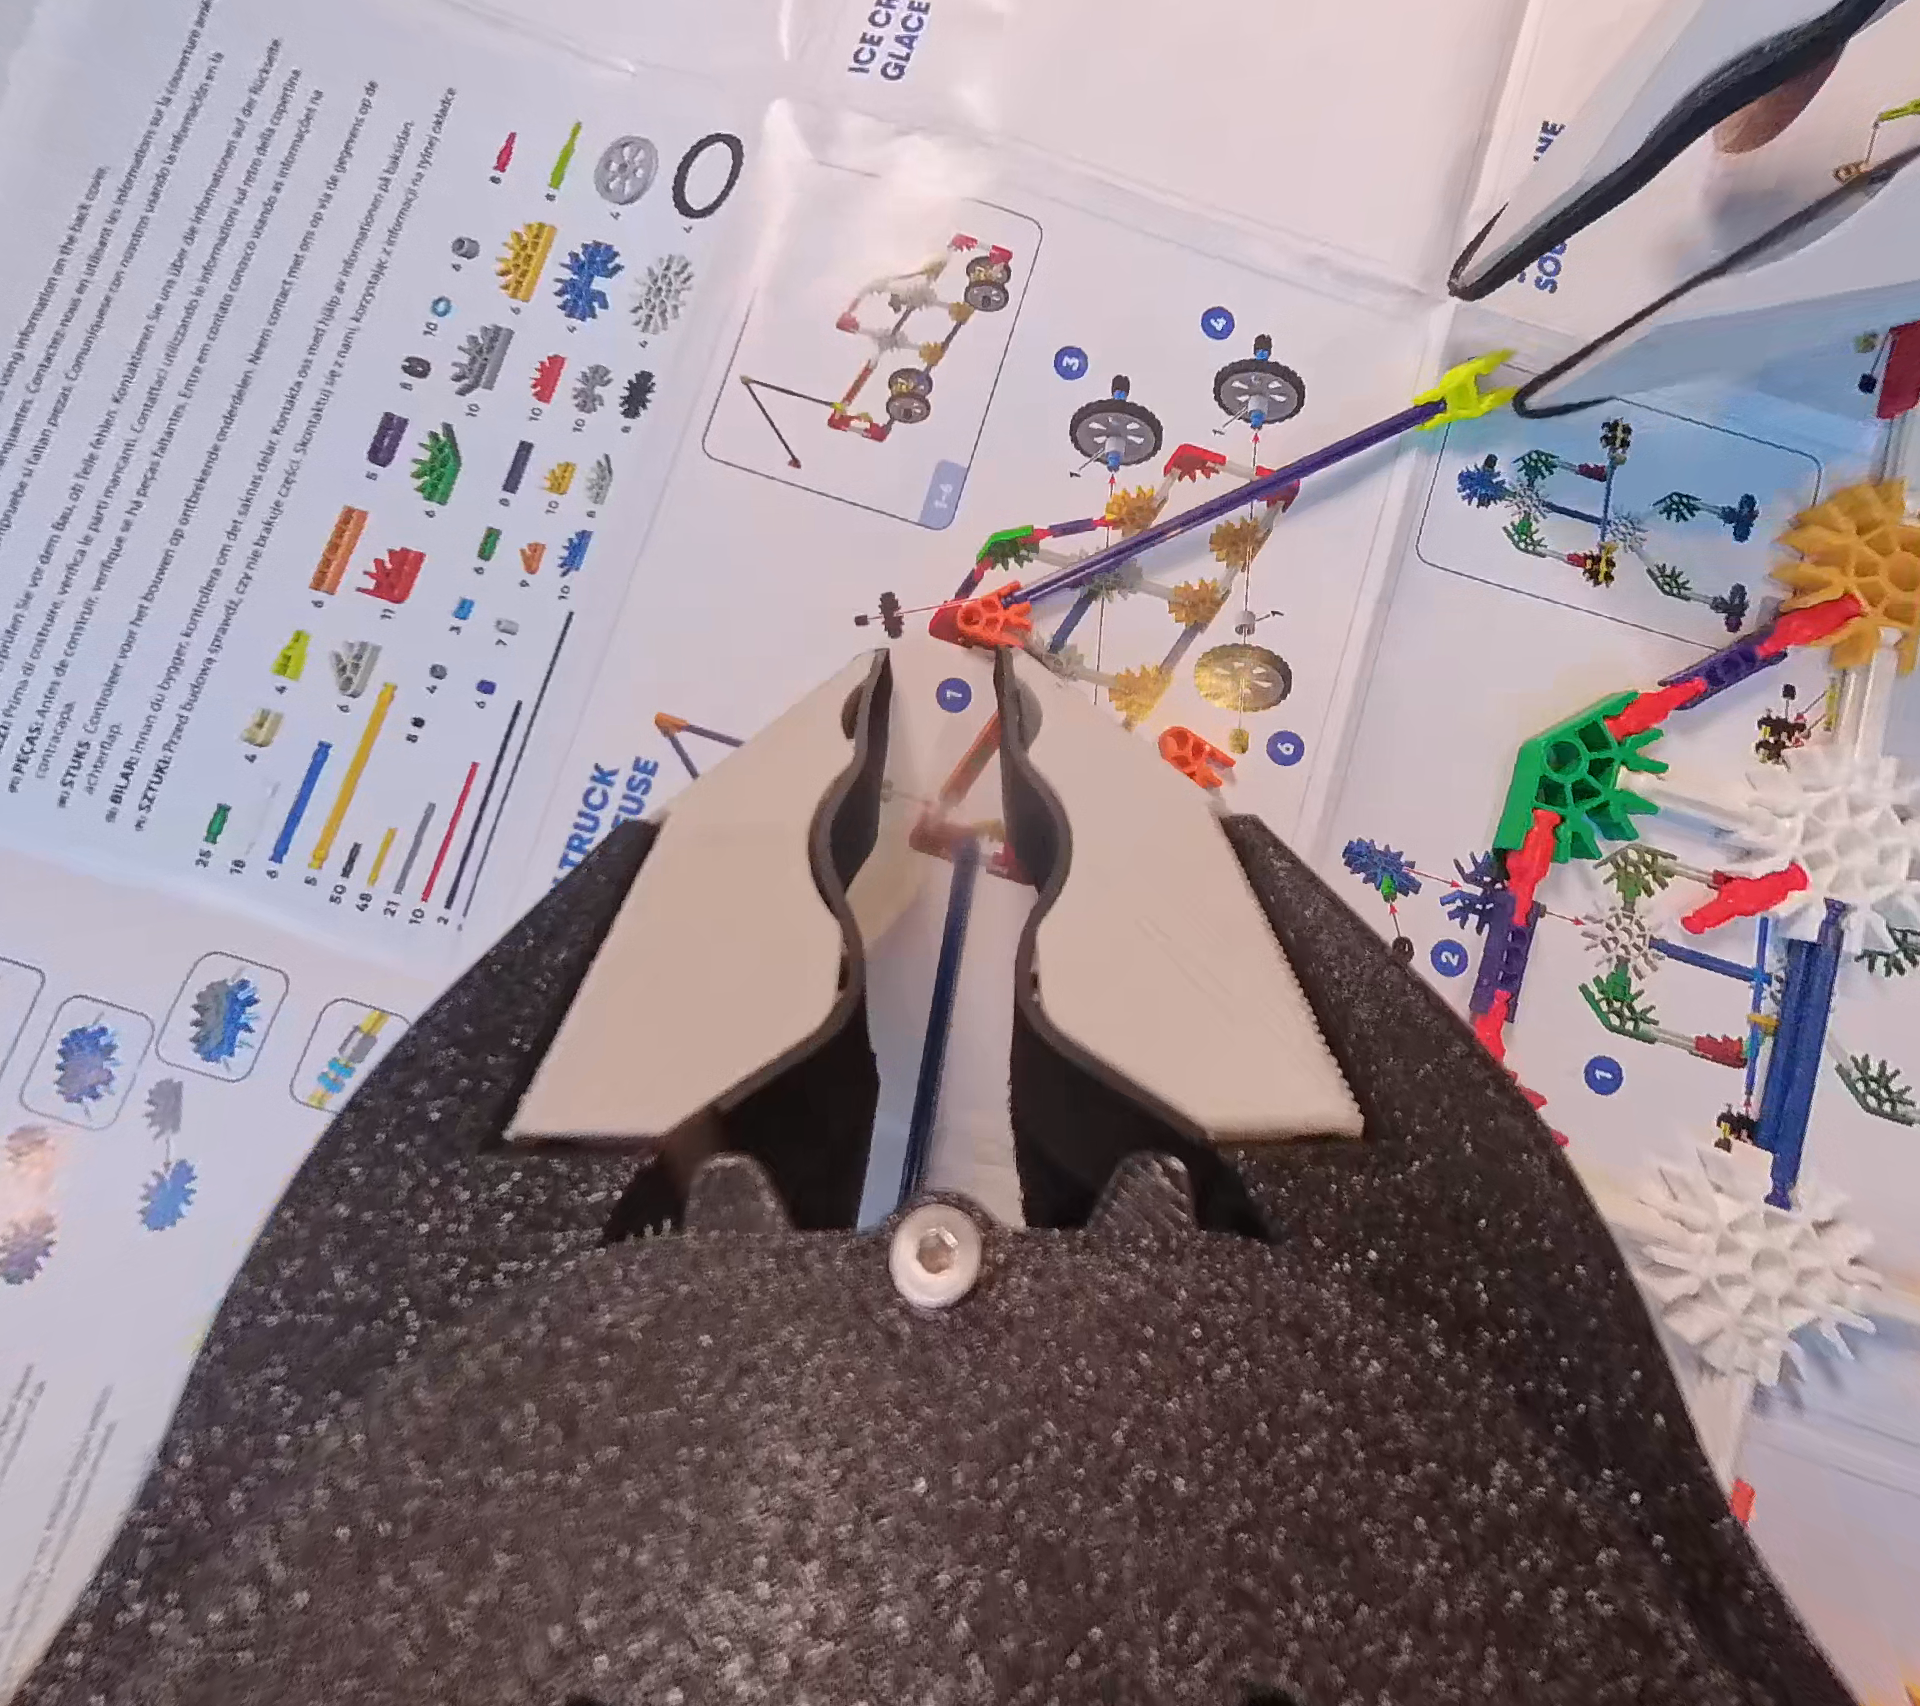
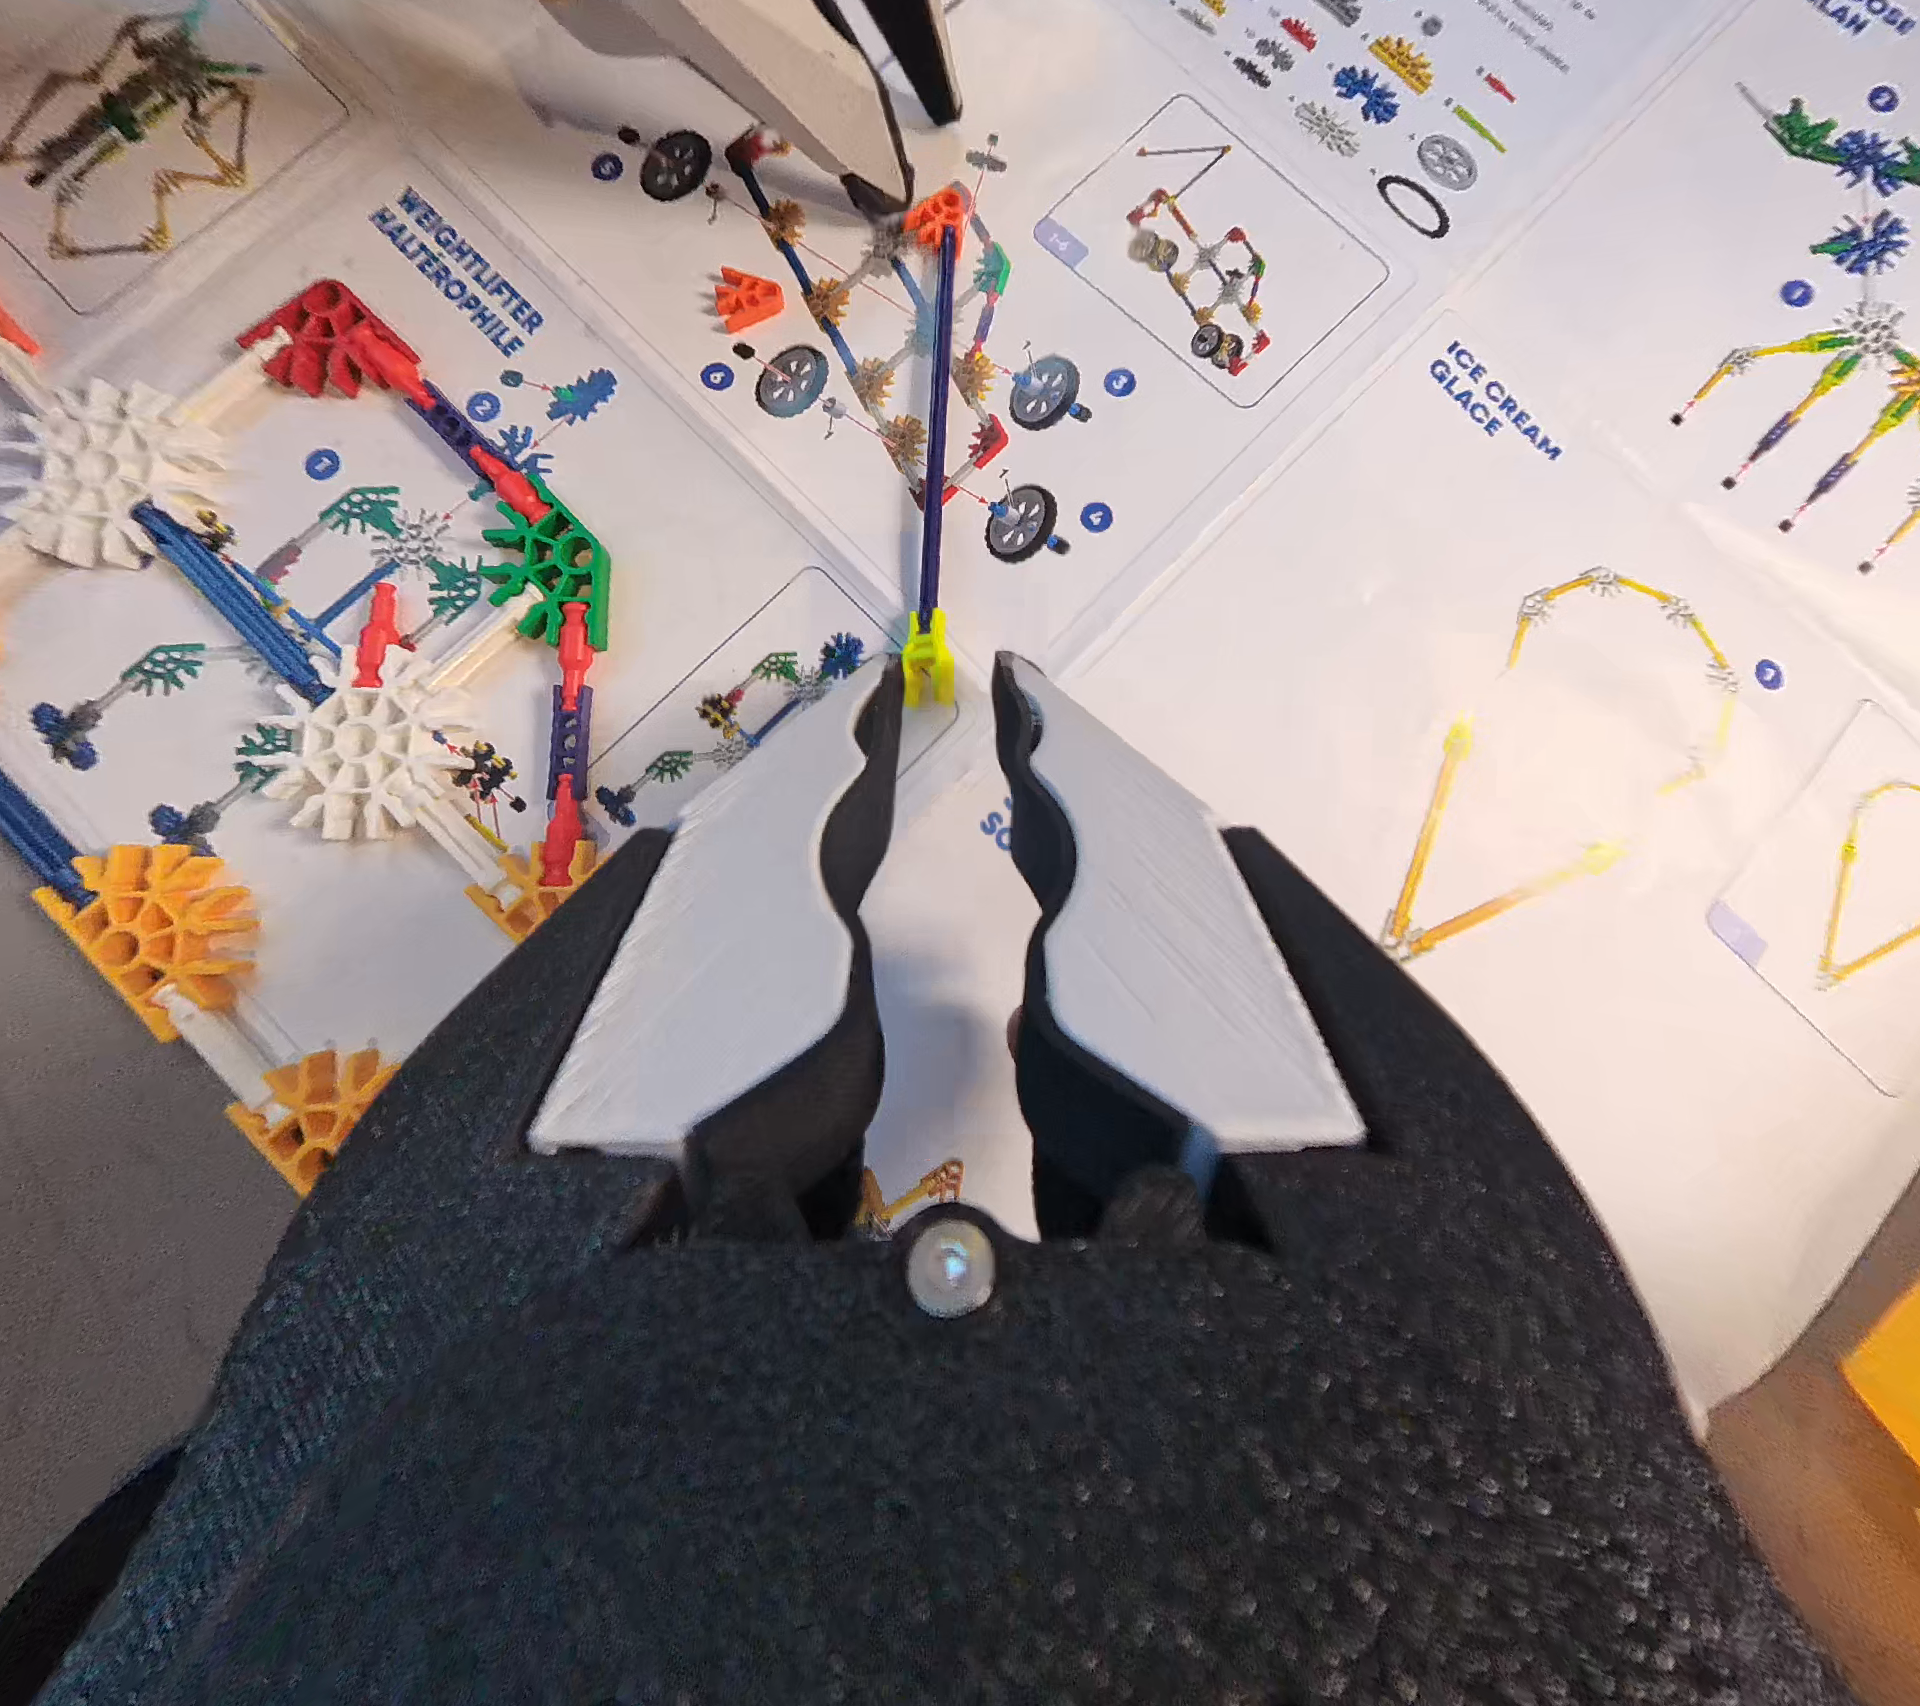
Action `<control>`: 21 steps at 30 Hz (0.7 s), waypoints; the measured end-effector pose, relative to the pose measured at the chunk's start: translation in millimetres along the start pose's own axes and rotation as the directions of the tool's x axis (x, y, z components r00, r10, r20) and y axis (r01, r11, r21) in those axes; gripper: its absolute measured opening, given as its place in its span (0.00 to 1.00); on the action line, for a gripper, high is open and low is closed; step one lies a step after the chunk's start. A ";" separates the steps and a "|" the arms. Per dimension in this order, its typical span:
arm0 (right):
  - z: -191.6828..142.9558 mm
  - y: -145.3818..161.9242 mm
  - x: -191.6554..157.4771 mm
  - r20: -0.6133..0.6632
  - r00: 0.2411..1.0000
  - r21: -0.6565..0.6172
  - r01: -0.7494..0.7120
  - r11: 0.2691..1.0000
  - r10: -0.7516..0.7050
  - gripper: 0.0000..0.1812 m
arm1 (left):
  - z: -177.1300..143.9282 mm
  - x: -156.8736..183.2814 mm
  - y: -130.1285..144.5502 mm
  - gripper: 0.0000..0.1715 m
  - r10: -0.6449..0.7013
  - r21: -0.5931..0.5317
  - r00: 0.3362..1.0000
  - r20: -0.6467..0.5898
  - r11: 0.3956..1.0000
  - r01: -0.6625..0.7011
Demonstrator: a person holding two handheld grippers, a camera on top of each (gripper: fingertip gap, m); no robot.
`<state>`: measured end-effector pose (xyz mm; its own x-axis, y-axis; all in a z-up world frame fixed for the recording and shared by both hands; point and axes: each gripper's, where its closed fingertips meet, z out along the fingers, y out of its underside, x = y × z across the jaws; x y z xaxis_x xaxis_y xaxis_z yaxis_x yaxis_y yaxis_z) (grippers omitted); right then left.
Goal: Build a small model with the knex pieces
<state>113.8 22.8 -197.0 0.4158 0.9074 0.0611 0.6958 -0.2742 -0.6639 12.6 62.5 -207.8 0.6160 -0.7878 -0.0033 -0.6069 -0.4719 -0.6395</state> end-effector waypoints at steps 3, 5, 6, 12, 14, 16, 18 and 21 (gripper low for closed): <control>-5.1 -10.3 1.4 0.034 0.999 0.052 -0.021 0.998 0.019 0.01 | -4.3 -3.9 2.2 0.10 0.002 0.004 1.000 0.017 1.000 -0.003; -1.8 -8.8 -0.5 0.055 0.998 0.038 -0.020 0.999 0.018 0.00 | -6.4 -5.7 2.3 0.09 -0.010 0.010 1.000 0.014 1.000 0.010; 1.2 -6.1 0.4 0.049 0.999 0.023 -0.015 1.000 0.014 0.00 | -7.2 -6.6 1.8 0.09 -0.013 0.013 1.000 0.014 1.000 0.013; 8.3 2.0 -0.4 0.059 0.998 -0.025 -0.017 1.000 0.018 0.00 | -8.1 -7.6 -2.3 0.08 -0.010 0.024 1.000 0.002 1.000 0.010; 8.4 1.9 -0.5 0.052 0.999 -0.037 -0.004 0.999 0.006 0.00 | -7.5 -4.6 -4.9 0.06 -0.021 0.032 0.999 -0.027 0.999 0.022; 8.6 2.0 -1.0 0.051 0.999 -0.044 0.002 0.999 0.000 0.00 | -6.5 -1.4 -8.1 0.04 -0.041 0.043 0.997 -0.060 0.998 0.043; 8.6 2.2 -1.3 0.055 0.998 -0.043 -0.003 0.999 0.005 0.00 | -4.2 1.5 -11.1 0.00 -0.065 0.045 0.993 -0.094 0.997 0.069; 8.6 2.5 -1.5 0.060 0.998 -0.035 -0.015 0.999 0.018 0.00 | 0.5 5.7 -14.1 0.00 -0.082 0.032 0.988 -0.132 0.996 0.086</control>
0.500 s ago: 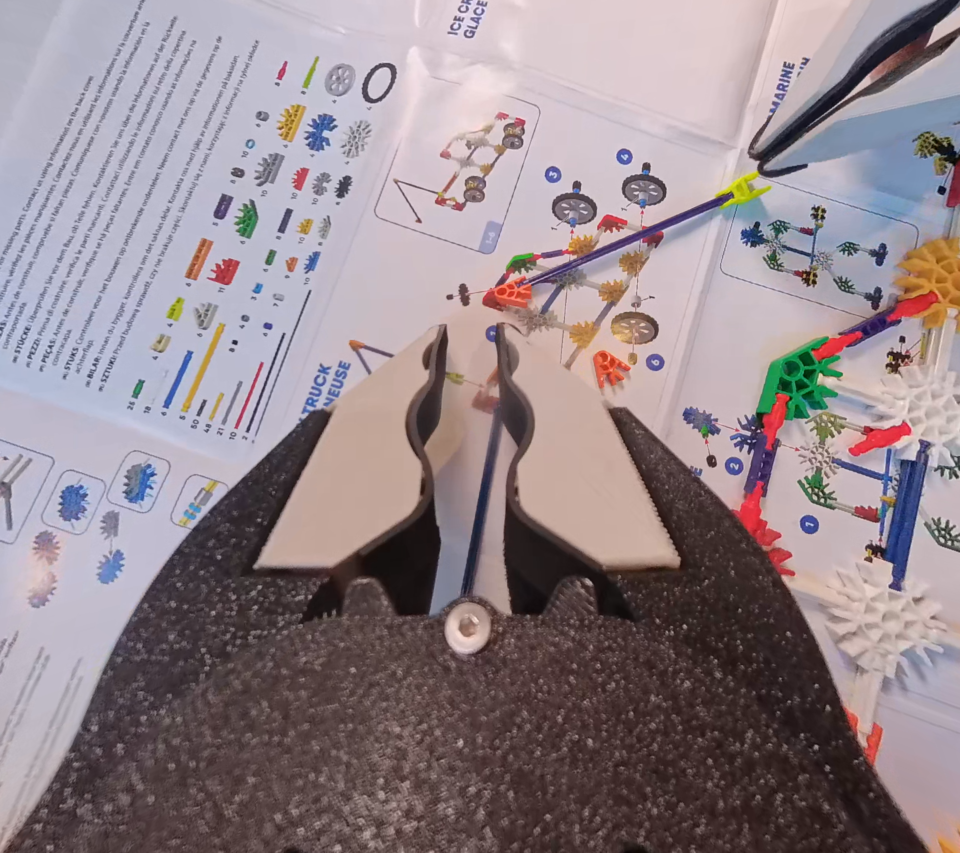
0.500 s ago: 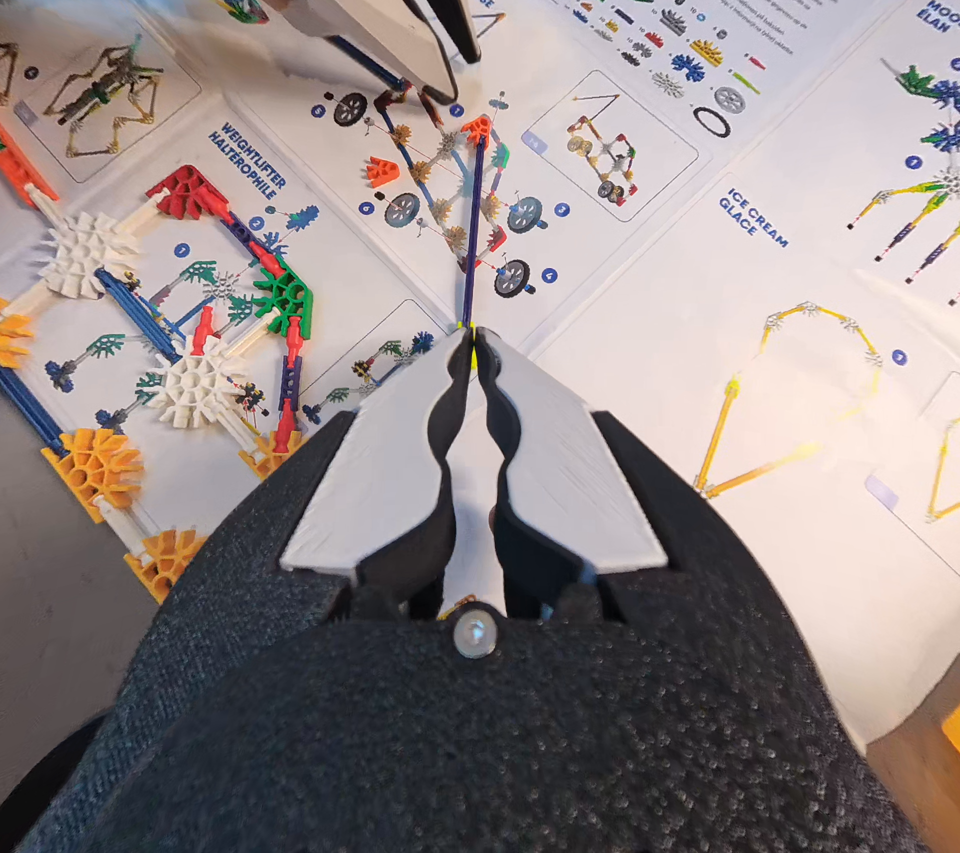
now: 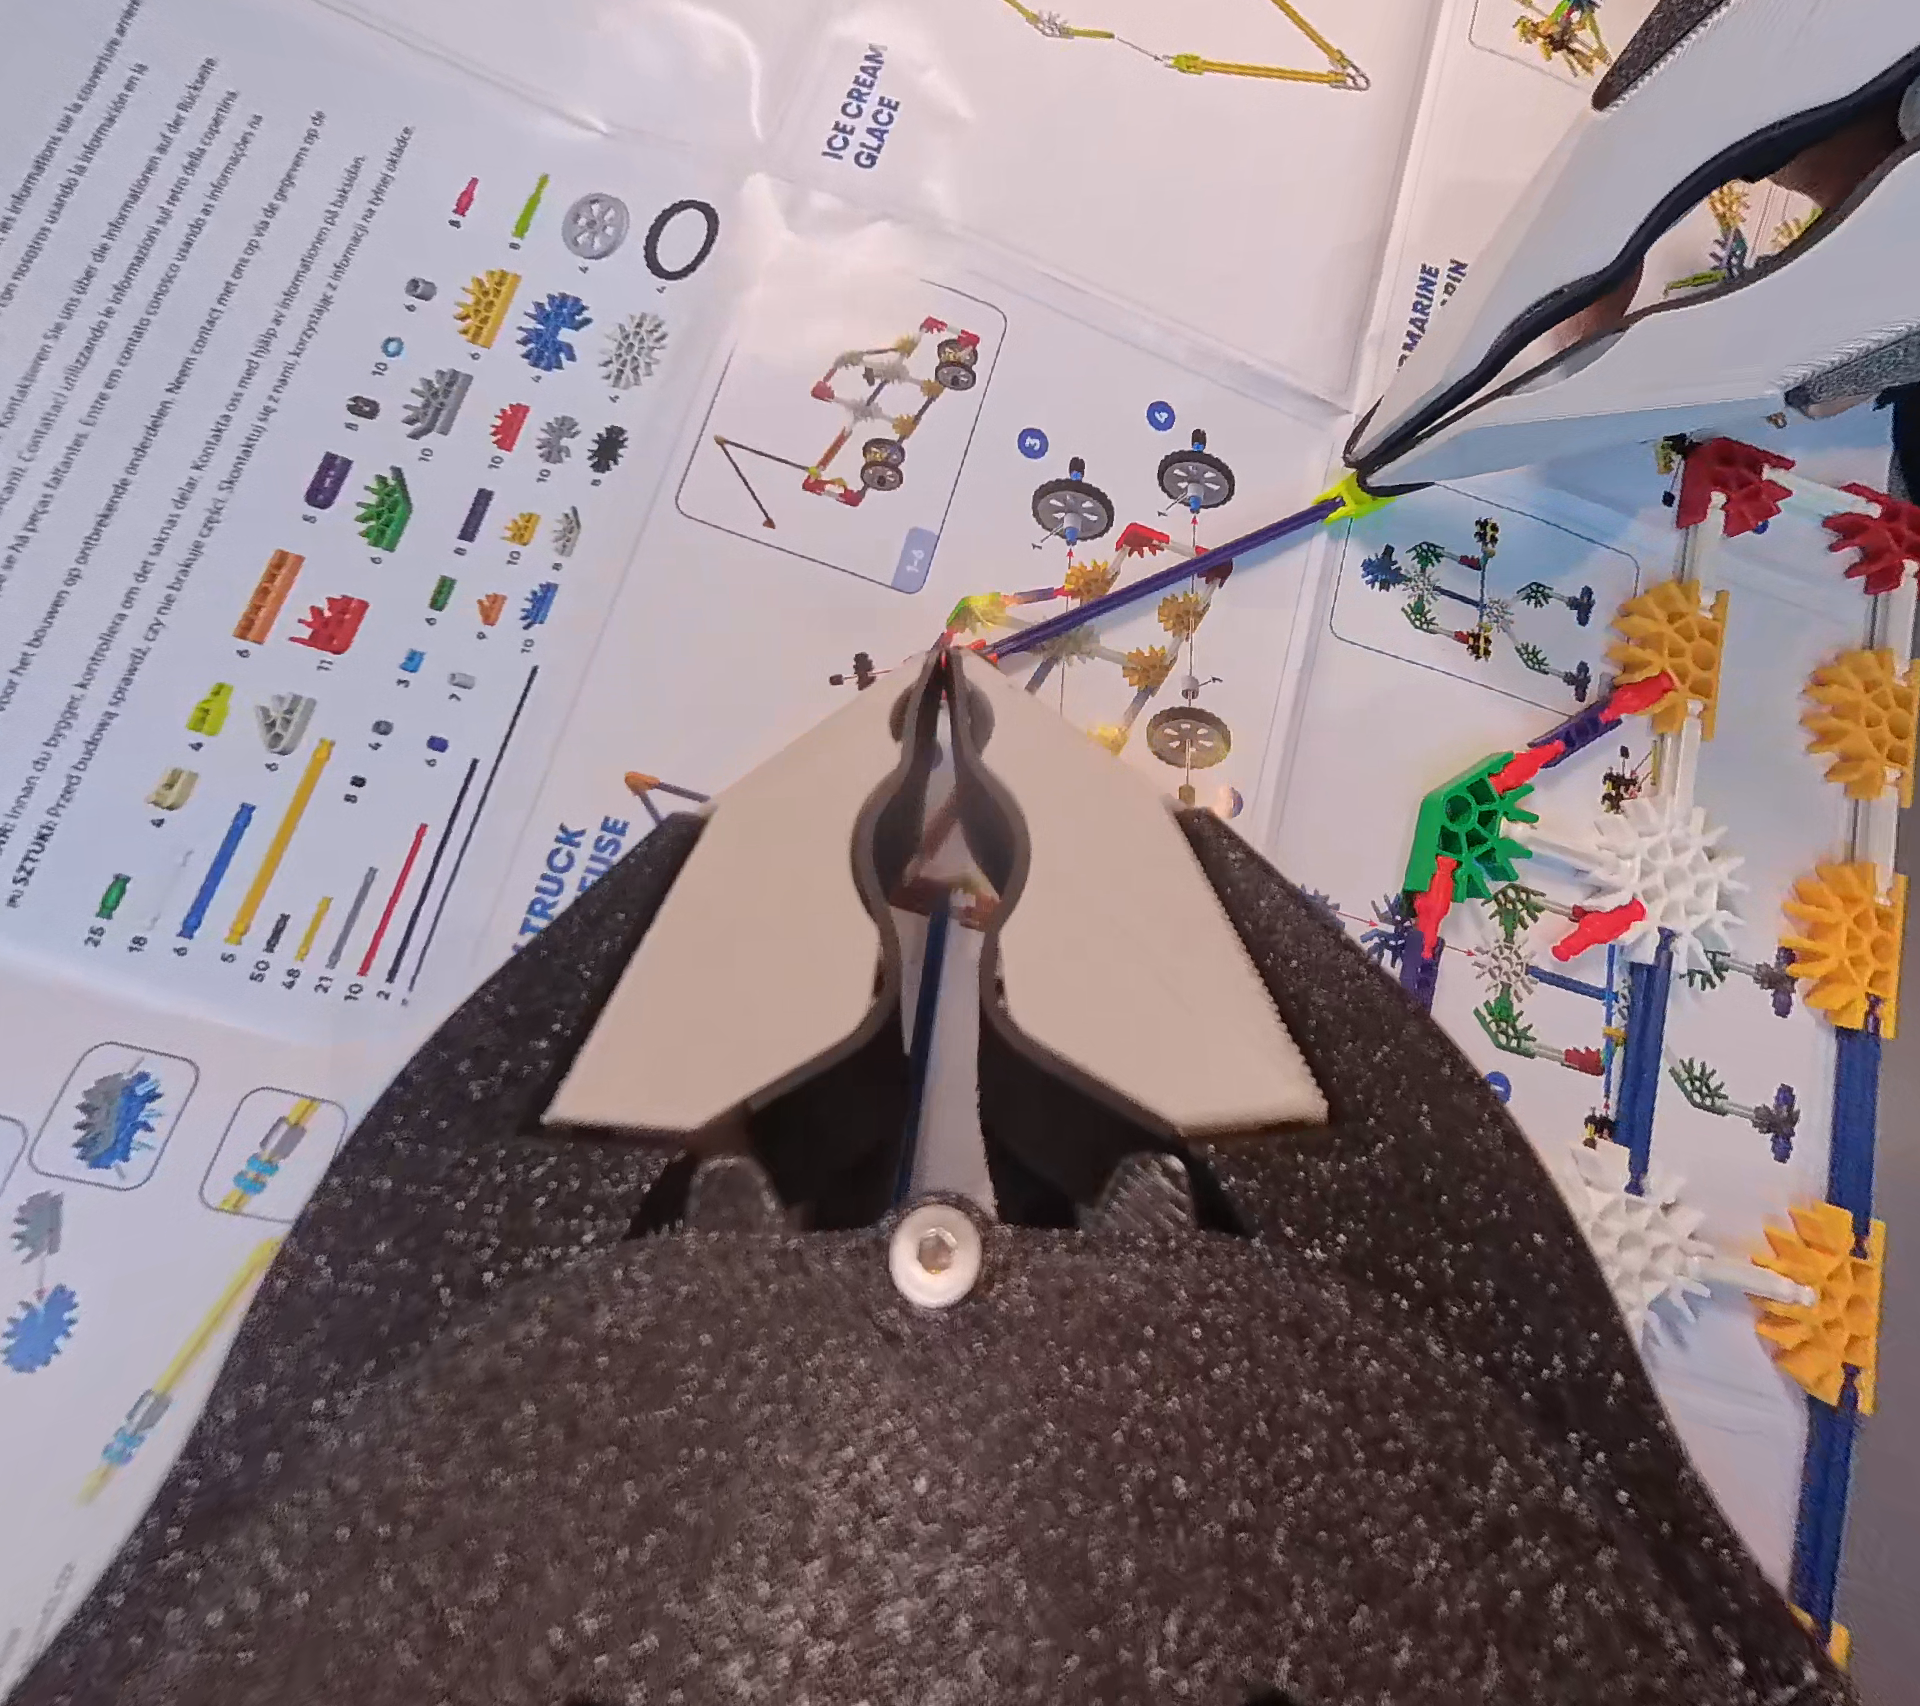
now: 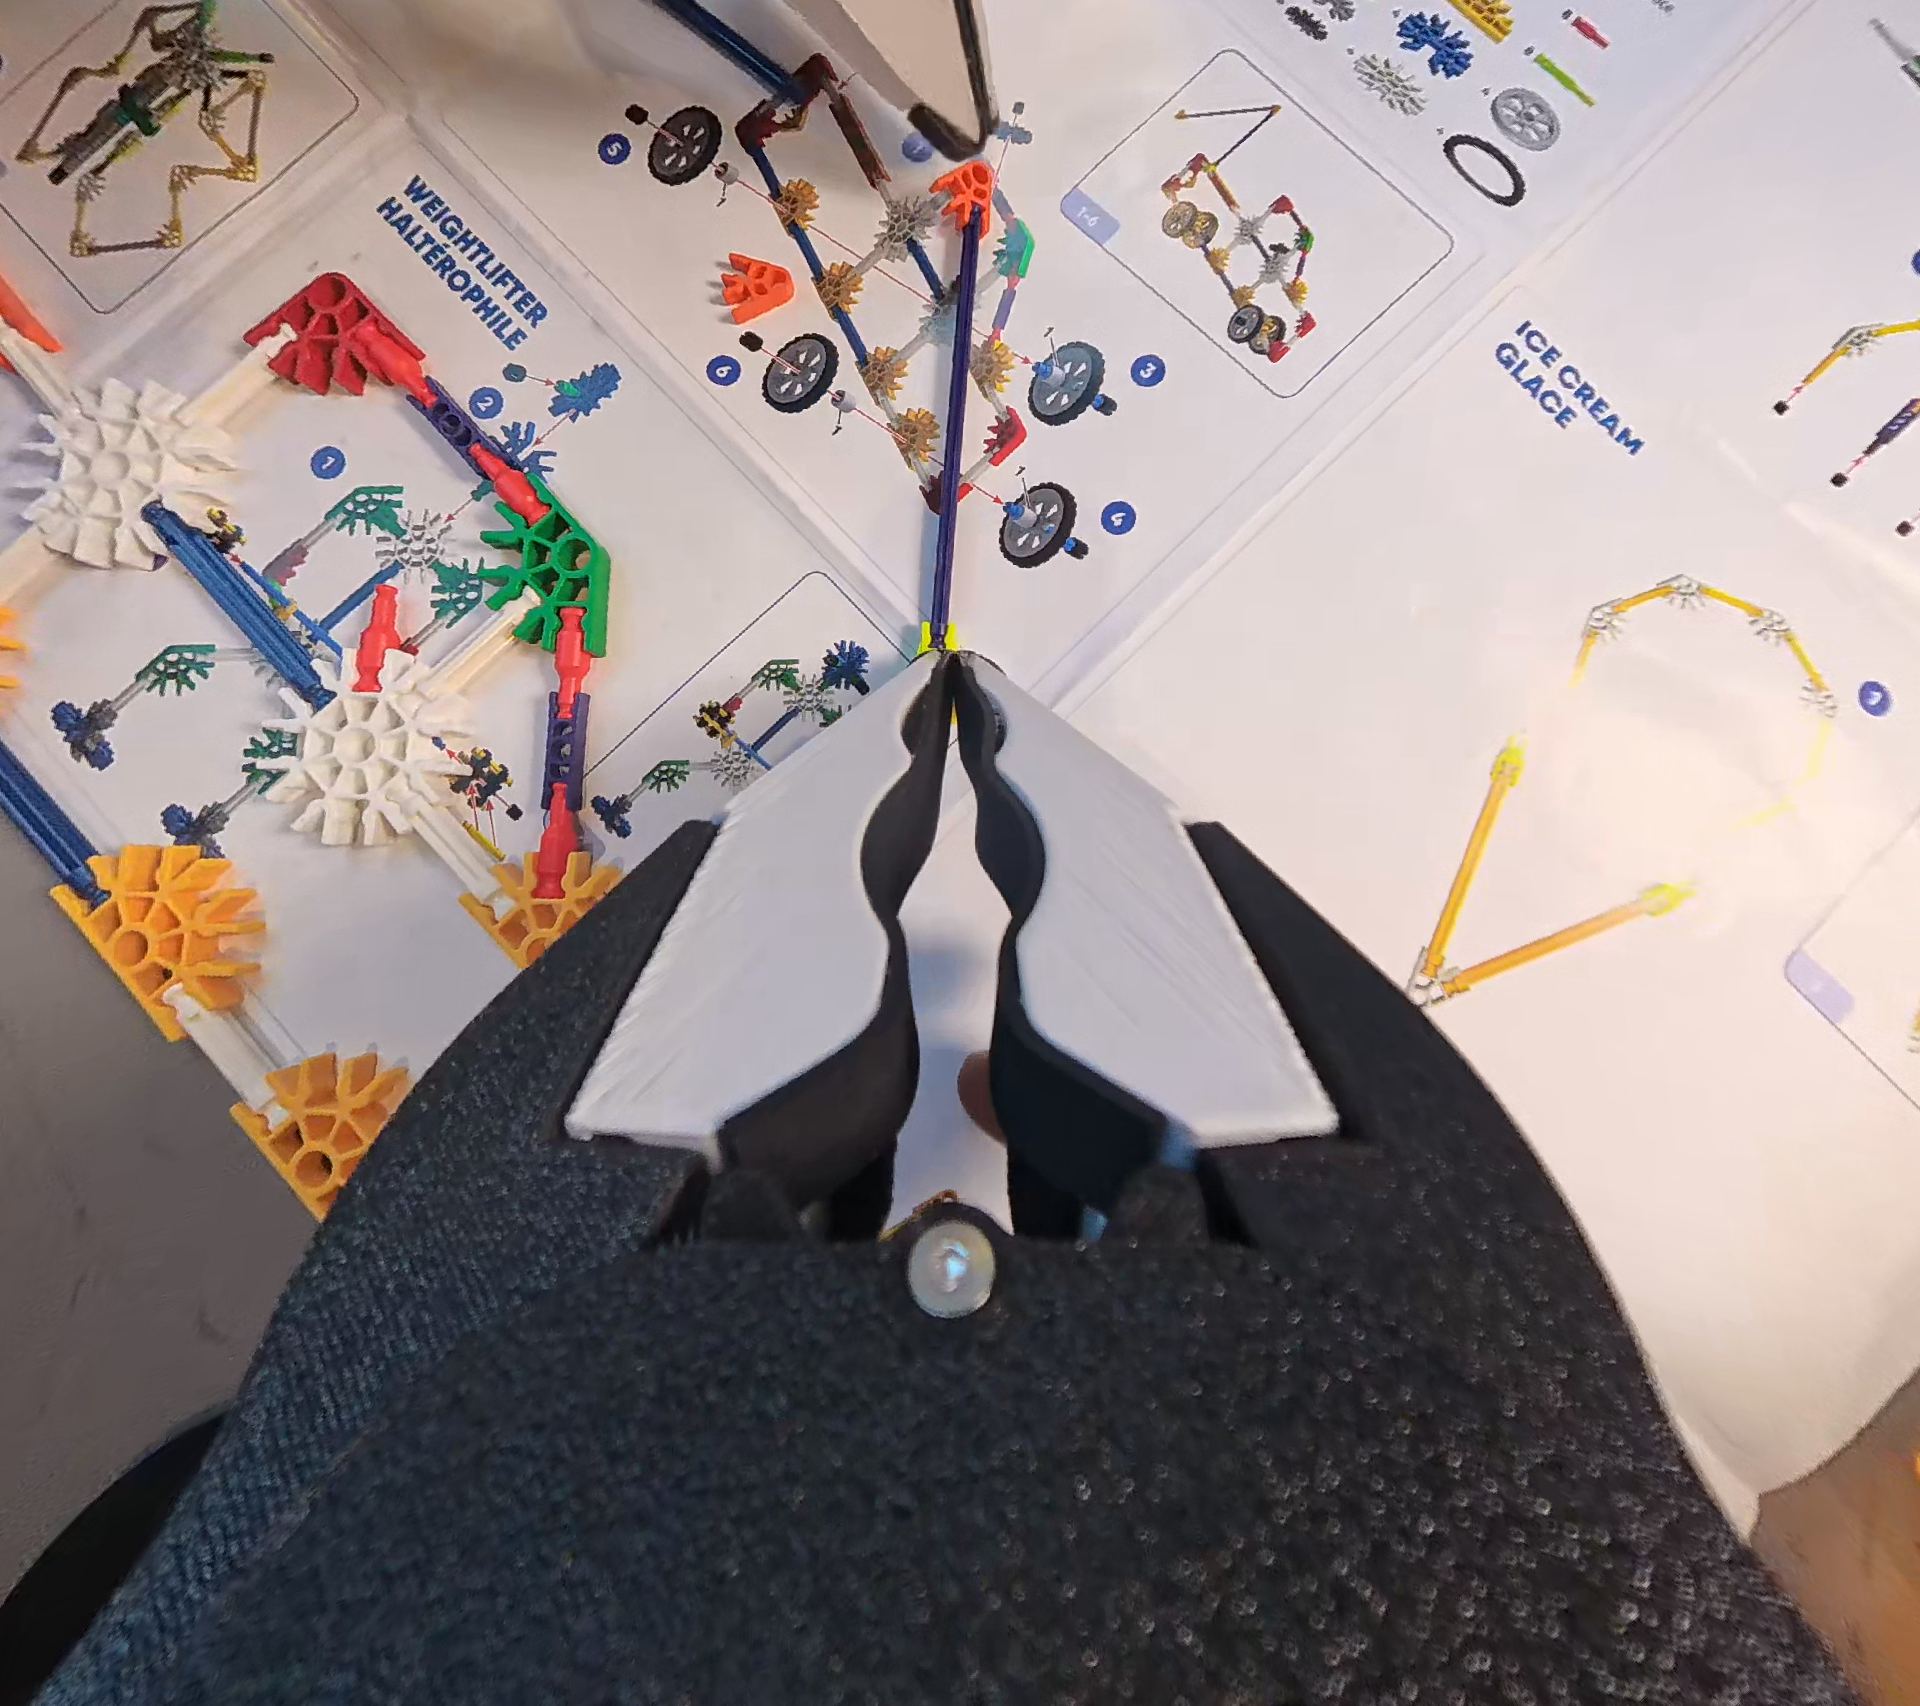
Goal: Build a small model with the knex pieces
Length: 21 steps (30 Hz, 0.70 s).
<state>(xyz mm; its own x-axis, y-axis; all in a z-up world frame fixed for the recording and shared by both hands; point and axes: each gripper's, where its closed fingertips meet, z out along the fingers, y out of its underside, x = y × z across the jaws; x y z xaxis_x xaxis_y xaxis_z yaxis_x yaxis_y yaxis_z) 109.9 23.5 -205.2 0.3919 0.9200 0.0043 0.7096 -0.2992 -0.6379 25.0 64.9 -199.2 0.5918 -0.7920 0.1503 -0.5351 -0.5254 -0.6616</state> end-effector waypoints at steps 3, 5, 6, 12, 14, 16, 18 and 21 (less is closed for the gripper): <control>-0.1 0.2 -0.1 -0.003 1.000 0.004 -0.002 1.000 0.002 0.00 | 4.4 4.8 1.9 0.00 0.005 -0.027 0.999 -0.031 1.000 -0.006; -0.1 0.2 -0.2 -0.003 1.000 0.004 -0.002 1.000 0.002 0.00 | 4.8 5.0 3.1 0.00 0.012 -0.040 0.999 -0.033 0.999 -0.013; -0.2 0.3 -0.2 -0.003 1.000 0.004 -0.001 1.000 0.001 0.00 | 4.7 5.1 3.6 0.00 0.019 -0.046 0.999 -0.034 0.999 -0.020; -0.1 0.5 -0.7 0.000 1.000 0.006 -0.003 1.000 0.003 0.00 | 4.5 5.7 9.0 0.00 0.113 -0.076 0.993 -0.024 0.990 -0.115; -0.1 0.5 -0.7 -0.002 1.000 0.009 -0.003 1.000 0.003 0.00 | 4.7 5.4 9.4 0.00 0.150 -0.080 0.989 -0.015 0.985 -0.150; -0.1 0.4 -0.7 -0.001 1.000 0.009 -0.004 1.000 0.004 0.00 | 5.0 4.9 9.8 0.00 0.194 -0.082 0.981 -0.004 0.978 -0.194; -0.2 0.5 -0.8 0.001 1.000 0.008 -0.003 1.000 0.003 0.00 | 4.9 4.6 10.2 0.00 0.209 -0.067 0.978 -0.005 0.976 -0.209; -0.2 0.5 -0.8 -0.005 1.000 0.007 -0.002 1.000 0.002 0.00 | 5.0 4.9 10.1 0.00 0.223 -0.061 0.975 0.000 0.973 -0.223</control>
<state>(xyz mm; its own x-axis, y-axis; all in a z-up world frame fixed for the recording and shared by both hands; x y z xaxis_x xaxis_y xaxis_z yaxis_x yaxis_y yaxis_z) 110.1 22.6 -205.3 0.3963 0.9181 0.0064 0.7044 -0.2996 -0.6435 25.4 57.3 -208.8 0.4575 -0.8892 -0.0013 -0.6890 -0.3536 -0.6326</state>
